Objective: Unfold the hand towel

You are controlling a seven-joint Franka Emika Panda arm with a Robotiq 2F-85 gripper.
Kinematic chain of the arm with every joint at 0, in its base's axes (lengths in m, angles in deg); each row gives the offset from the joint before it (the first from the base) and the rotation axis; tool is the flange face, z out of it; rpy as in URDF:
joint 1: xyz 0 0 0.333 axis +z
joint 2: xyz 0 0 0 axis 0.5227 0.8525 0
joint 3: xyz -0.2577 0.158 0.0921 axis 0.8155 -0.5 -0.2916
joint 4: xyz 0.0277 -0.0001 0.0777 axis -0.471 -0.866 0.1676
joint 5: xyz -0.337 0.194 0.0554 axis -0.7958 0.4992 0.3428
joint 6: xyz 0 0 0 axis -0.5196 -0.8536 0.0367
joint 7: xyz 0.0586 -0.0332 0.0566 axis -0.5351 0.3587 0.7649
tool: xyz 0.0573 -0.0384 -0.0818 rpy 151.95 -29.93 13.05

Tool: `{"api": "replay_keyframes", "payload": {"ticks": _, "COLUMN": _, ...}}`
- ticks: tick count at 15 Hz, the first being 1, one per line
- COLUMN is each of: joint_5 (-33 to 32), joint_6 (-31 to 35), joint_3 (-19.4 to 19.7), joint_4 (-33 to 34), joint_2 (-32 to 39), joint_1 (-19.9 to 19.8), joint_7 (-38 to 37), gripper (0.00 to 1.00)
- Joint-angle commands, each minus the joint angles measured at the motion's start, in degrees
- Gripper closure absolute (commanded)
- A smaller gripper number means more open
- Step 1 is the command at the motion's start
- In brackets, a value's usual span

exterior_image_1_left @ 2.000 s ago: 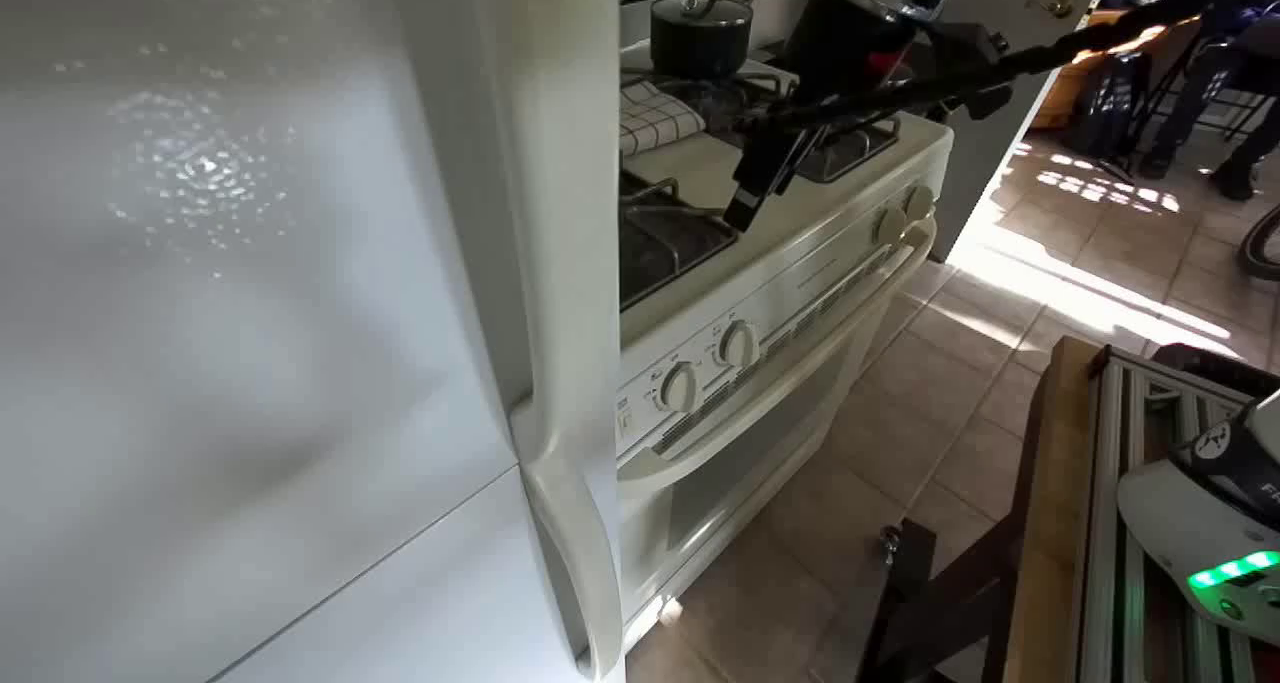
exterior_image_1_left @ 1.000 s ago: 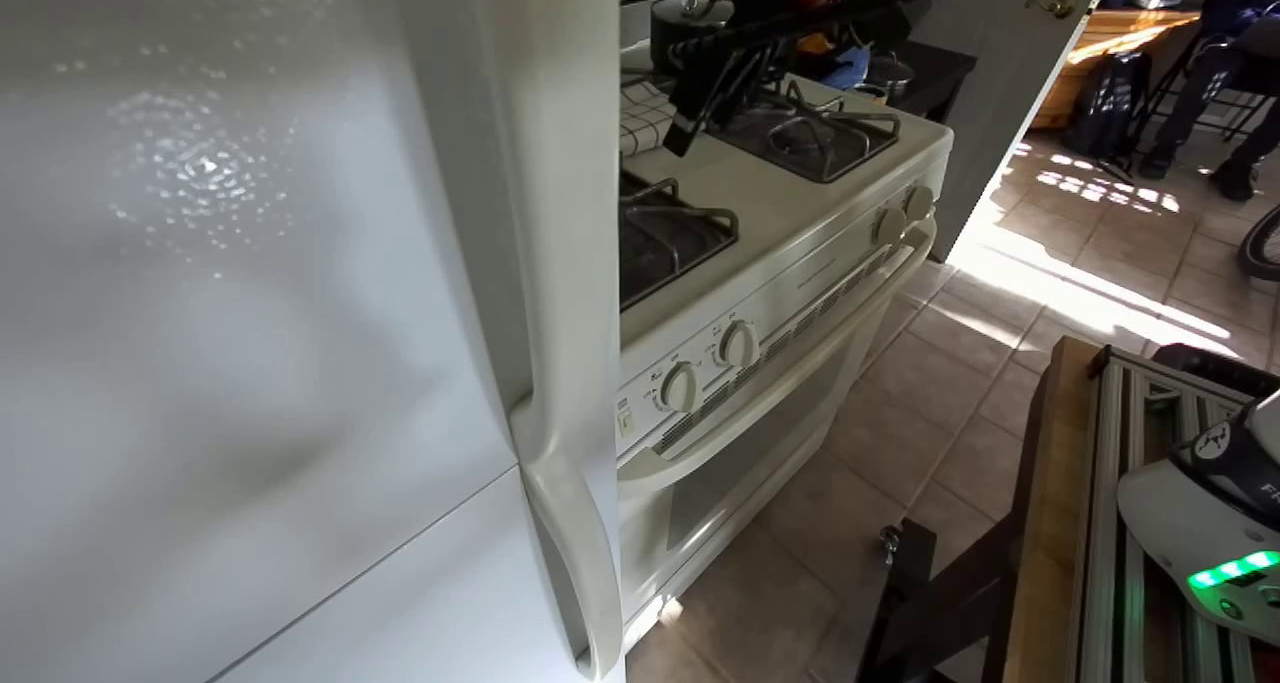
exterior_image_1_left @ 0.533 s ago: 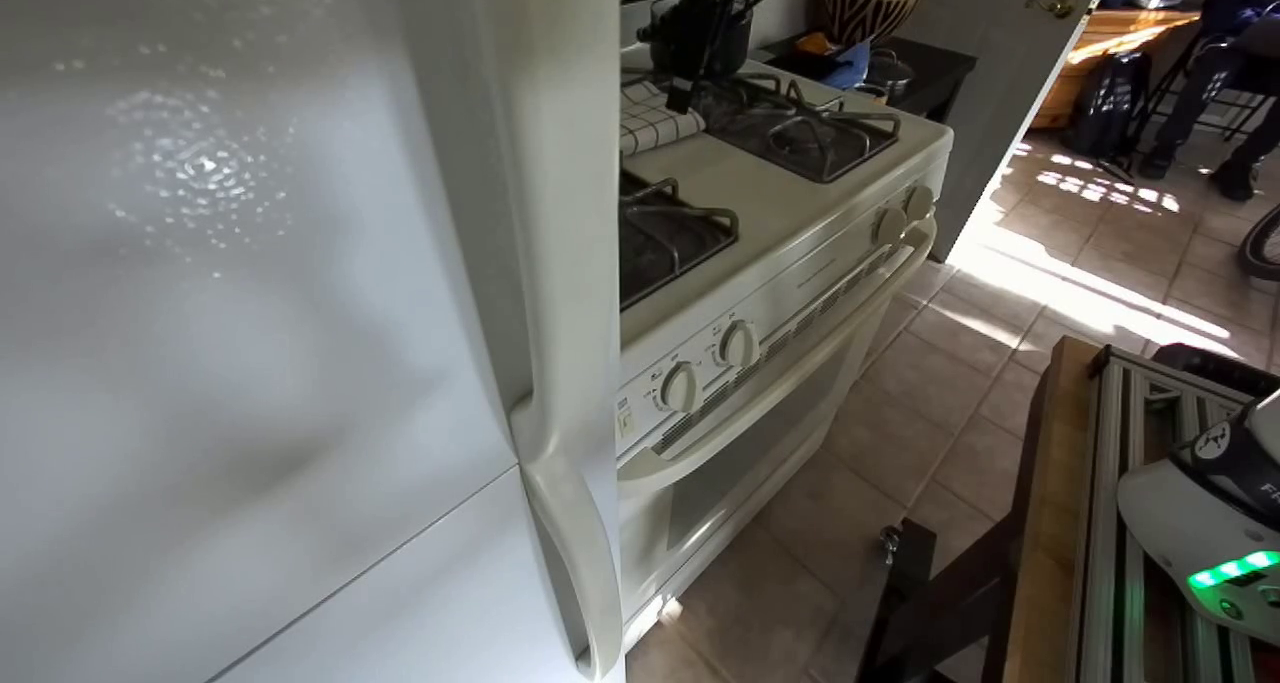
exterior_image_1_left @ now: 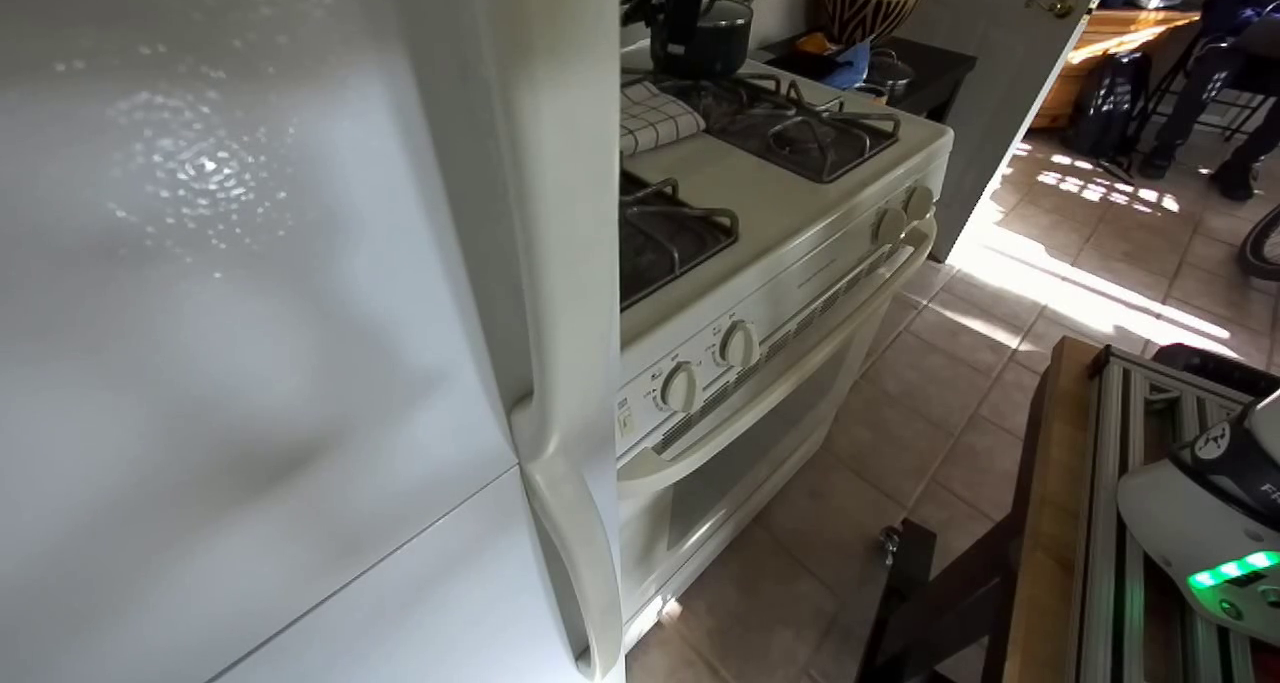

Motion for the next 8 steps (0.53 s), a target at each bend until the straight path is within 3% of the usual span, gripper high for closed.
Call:
{"api": "replay_keyframes", "payload": {"ticks": 1, "joint_5": -0.2, "joint_6": -0.2, "joint_3": -0.7, "joint_4": 0.3, "joint_2": 0.2, "joint_1": -0.6, "joint_7": -0.1, "gripper": 0.00}}
{"api": "replay_keyframes", "payload": {"ticks": 5, "joint_5": -0.2, "joint_6": -0.2, "joint_3": -0.7, "joint_4": 0.3, "joint_2": 0.2, "joint_1": -0.6, "joint_7": 0.0, "gripper": 0.00}}
{"api": "replay_keyframes", "payload": {"ticks": 8, "joint_5": -0.8, "joint_6": -0.3, "joint_3": -0.1, "joint_4": 6.4, "joint_2": 5.2, "joint_1": -1.2, "joint_7": -0.6, "gripper": 0.00}}
